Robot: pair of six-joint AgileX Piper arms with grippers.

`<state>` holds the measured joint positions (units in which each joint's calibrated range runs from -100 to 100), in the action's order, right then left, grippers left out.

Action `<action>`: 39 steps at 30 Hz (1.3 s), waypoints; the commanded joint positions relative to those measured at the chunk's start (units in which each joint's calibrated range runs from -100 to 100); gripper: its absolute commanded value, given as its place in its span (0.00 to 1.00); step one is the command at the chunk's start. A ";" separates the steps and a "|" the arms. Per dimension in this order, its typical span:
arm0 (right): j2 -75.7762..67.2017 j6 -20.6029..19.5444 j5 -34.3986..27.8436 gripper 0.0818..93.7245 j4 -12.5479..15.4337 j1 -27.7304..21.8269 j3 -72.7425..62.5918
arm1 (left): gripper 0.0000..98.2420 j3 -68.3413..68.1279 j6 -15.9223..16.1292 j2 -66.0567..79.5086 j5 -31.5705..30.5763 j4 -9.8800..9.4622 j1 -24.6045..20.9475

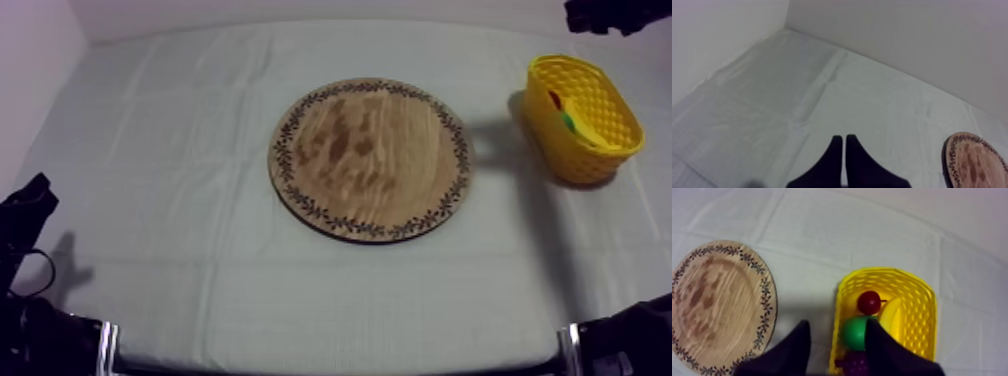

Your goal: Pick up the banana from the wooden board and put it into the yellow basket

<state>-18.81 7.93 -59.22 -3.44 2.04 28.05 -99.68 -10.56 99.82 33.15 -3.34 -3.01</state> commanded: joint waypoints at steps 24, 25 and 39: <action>-36.49 7.15 18.55 0.02 9.15 1.28 36.96 | 0.00 0.01 -0.01 0.00 -0.01 -0.01 0.01; -38.01 7.91 18.97 0.01 9.83 1.02 38.62 | 0.00 0.01 -0.01 0.00 -0.01 -0.01 0.01; -62.53 13.63 19.01 0.00 16.20 -2.36 59.29 | 0.00 0.01 -0.01 0.00 -0.01 -0.01 0.01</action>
<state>-77.51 22.69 -40.38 12.66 -0.33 84.77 -99.68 -10.56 99.82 33.15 -3.34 -3.01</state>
